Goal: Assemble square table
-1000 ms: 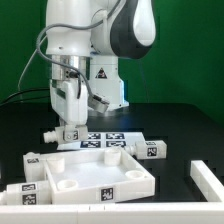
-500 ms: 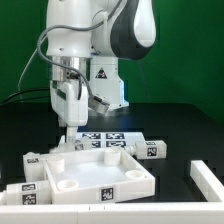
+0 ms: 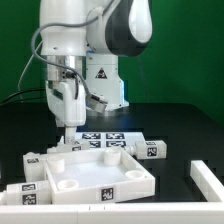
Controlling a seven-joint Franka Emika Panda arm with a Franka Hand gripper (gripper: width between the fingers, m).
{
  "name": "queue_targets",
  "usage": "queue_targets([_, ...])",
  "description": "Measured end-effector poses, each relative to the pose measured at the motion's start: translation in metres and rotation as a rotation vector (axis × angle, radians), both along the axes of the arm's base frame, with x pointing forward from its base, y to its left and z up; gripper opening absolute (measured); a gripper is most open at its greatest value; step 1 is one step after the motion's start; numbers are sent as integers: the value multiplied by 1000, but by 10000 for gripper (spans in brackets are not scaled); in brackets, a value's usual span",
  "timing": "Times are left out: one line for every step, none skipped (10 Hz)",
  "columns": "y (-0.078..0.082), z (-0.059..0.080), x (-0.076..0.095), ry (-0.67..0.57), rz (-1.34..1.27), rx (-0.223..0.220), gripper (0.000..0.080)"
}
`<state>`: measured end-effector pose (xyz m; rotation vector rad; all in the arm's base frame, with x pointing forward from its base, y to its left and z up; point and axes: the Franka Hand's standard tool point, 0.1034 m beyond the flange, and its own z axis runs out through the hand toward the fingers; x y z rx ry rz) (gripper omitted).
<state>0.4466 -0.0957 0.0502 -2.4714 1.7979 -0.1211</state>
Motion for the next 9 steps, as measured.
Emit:
queue_targets([-4, 7, 18, -30, 42, -6, 649])
queue_targets([-5, 12, 28, -47, 93, -11, 649])
queue_targets([-4, 13, 30, -52, 126, -16, 649])
queue_targets([-4, 12, 28, -48, 119, -15, 649])
queue_targets([-4, 12, 28, -48, 119, -15, 649])
queue_targets([-4, 12, 29, -48, 120, -15, 649])
queue_targets([-5, 13, 31, -43, 182, -16, 649])
queue_targets([-10, 18, 45, -49, 290, -17, 649])
queue_targets([-15, 22, 61, -69, 368, -21, 649])
